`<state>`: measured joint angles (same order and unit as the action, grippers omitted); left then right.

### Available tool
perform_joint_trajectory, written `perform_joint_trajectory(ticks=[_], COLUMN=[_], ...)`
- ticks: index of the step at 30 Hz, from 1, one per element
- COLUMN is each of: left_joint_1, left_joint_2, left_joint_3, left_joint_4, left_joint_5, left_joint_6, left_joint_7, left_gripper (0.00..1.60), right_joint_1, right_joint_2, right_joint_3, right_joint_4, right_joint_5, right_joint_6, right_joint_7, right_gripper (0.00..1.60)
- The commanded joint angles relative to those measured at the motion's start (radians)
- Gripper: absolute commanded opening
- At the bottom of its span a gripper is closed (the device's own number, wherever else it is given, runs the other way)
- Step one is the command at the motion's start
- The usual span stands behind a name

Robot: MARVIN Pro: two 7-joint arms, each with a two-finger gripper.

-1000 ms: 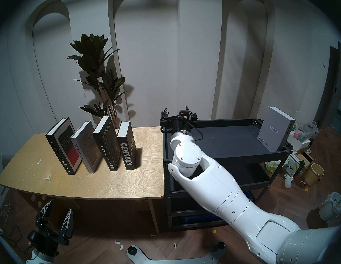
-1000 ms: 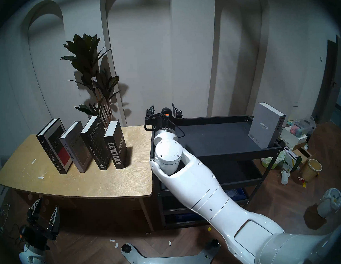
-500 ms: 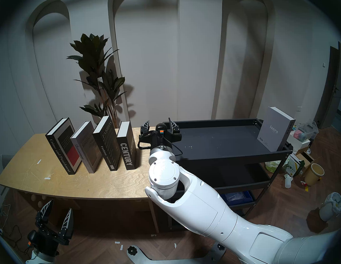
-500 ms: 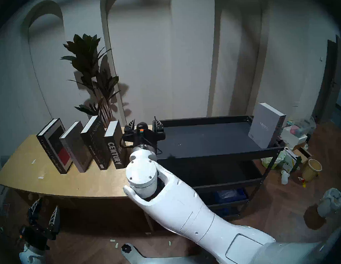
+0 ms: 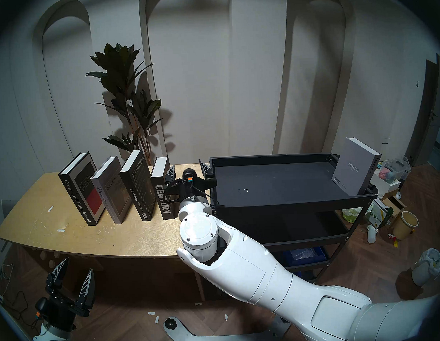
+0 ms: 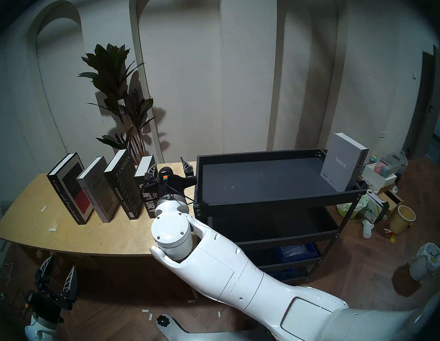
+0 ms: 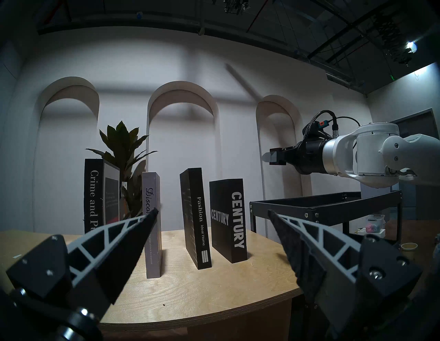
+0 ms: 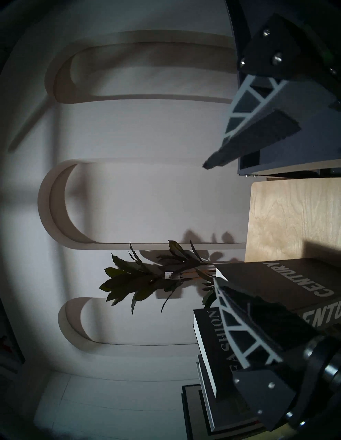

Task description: Move the books from the display table onto the shelf, standing them upright with spines facing out and tallest at one end

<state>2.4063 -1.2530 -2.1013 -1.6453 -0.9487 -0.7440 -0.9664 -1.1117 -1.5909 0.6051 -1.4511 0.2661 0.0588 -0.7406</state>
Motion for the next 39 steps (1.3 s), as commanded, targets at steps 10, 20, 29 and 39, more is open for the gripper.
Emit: perform_joint_trajectory(ticks=[10, 20, 29, 39], left_joint_1=[0.002, 0.003, 0.002, 0.002], left_joint_2=[-0.001, -0.001, 0.0, 0.0], left_joint_3=[-0.003, -0.003, -0.003, -0.003], left_joint_4=[-0.013, -0.014, -0.013, -0.013], left_joint_5=[0.001, 0.001, 0.0, 0.0], left_joint_6=[-0.001, -0.001, -0.001, -0.001], left_joint_7=[0.002, 0.002, 0.001, 0.001], left_gripper=[1.6, 1.6, 1.6, 1.6], right_joint_1=[0.034, 0.053, 0.103, 0.153], right_joint_2=[-0.119, -0.152, -0.218, -0.278], right_joint_3=[-0.042, -0.045, -0.068, -0.08], right_joint_4=[0.059, 0.13, 0.248, 0.352], right_joint_5=[-0.025, -0.021, -0.02, -0.008], right_joint_6=[-0.082, -0.116, -0.134, -0.16], right_joint_7=[-0.032, -0.054, -0.033, -0.023], right_gripper=[1.6, 1.6, 1.6, 1.6])
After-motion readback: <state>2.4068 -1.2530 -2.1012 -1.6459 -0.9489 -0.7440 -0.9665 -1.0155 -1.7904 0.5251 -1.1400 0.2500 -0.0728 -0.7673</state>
